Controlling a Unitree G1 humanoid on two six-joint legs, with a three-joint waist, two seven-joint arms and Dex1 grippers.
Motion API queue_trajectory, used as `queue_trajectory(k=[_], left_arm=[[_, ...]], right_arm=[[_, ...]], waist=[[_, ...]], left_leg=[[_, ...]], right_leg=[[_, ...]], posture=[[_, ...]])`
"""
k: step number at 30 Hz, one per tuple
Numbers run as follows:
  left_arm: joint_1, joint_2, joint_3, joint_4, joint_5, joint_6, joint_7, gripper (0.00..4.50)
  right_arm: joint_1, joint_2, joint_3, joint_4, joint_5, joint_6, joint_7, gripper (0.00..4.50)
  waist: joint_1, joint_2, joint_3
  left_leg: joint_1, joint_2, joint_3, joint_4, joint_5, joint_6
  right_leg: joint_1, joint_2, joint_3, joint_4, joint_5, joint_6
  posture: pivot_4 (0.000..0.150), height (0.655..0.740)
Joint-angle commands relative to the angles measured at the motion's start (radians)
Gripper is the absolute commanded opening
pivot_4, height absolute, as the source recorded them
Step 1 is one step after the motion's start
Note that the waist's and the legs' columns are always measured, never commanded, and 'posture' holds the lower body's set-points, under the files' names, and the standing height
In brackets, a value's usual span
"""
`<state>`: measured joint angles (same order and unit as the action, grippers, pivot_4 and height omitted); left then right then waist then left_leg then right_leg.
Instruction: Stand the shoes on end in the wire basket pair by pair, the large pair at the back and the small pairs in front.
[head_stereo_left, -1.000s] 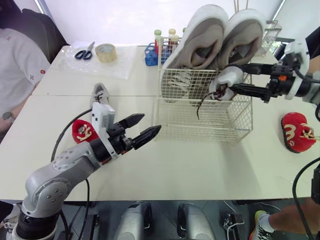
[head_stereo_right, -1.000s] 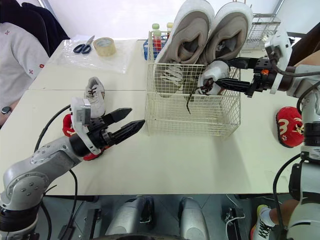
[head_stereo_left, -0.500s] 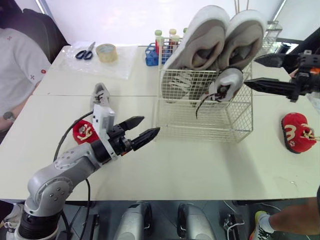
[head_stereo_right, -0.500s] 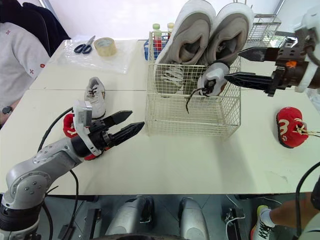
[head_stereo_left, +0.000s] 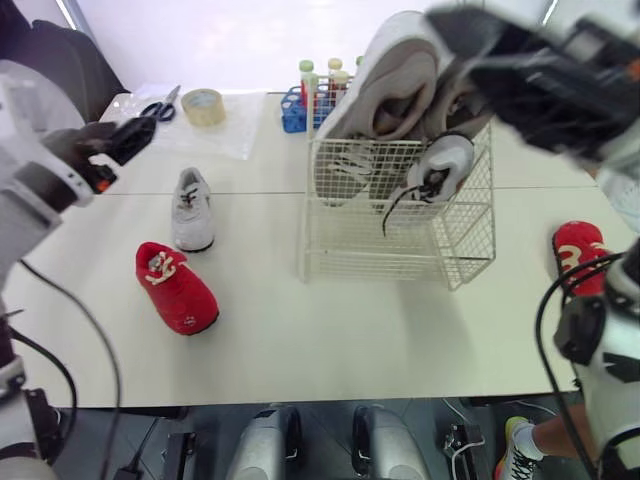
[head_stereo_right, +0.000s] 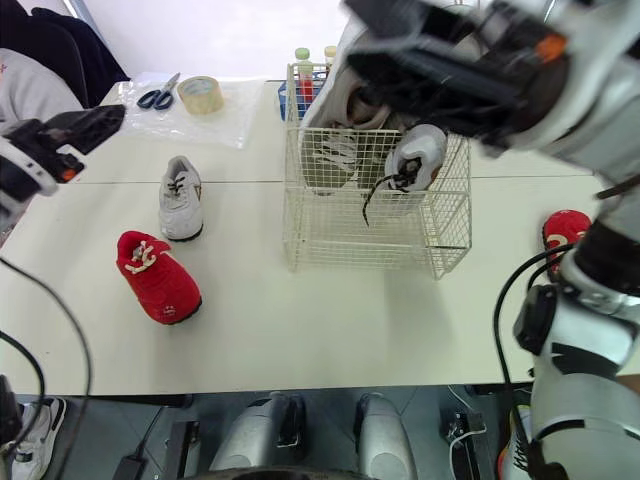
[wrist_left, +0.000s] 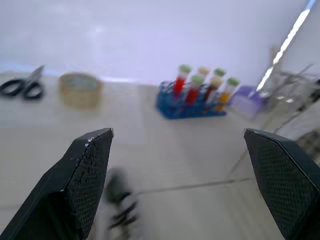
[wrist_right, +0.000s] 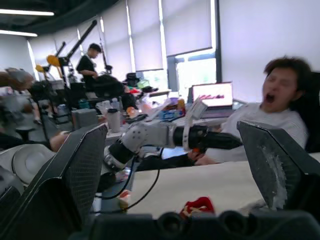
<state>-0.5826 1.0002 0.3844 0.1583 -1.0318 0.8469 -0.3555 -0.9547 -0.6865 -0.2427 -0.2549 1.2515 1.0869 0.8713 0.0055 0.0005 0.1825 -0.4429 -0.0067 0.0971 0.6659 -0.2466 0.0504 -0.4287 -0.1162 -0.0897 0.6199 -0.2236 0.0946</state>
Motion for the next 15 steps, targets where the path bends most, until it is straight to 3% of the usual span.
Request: queue_trajectory(k=[1,3,7,10,15], left_arm=[[-0.093,0.058,-0.108,0.302,0.172,-0.017,-0.217,4.35],[-0.167,0.072,-0.183,0.469,0.250,0.043,-0.301,4.35],[-0.303,0.026,-0.249,0.746,0.381,-0.012,-0.472,4.35],[-0.374,-0.009,-0.285,0.858,0.464,-0.052,-0.591,4.35],[-0.477,-0.071,-0.281,1.007,0.577,-0.149,-0.641,4.35]], right_arm=[[0.038,-0.051,0.135,-0.132,-0.136,-0.087,0.130,4.49],[0.051,-0.060,0.177,-0.156,-0.177,-0.116,0.164,4.49],[0.072,-0.055,0.223,-0.175,-0.230,-0.155,0.183,4.49],[0.093,-0.081,0.252,-0.212,-0.265,-0.163,0.196,4.49],[0.119,-0.105,0.258,-0.236,-0.289,-0.163,0.191,4.49]], waist=[[0.006,0.000,0.000],[0.009,-0.001,0.000],[0.007,-0.009,0.000],[0.007,-0.011,0.000],[0.004,-0.015,0.001]], left_leg=[[0.000,0.000,0.001,0.001,-0.001,0.001],[0.000,0.000,0.003,0.001,-0.001,0.002],[0.000,0.001,0.004,0.002,-0.001,0.002],[0.000,0.001,0.004,0.002,-0.002,0.002],[-0.001,0.001,0.005,0.002,-0.002,0.002]], right_leg=[[0.000,0.000,0.000,0.000,0.000,0.000],[0.000,0.000,0.000,-0.001,0.000,0.002],[0.000,0.000,0.001,-0.002,0.002,0.004],[-0.001,0.000,0.001,-0.002,0.002,0.004],[-0.002,-0.001,0.001,-0.002,0.002,0.004]], posture=[[0.150,0.7371],[0.150,0.7371],[0.150,0.7371],[0.150,0.7371],[0.150,0.7371]])
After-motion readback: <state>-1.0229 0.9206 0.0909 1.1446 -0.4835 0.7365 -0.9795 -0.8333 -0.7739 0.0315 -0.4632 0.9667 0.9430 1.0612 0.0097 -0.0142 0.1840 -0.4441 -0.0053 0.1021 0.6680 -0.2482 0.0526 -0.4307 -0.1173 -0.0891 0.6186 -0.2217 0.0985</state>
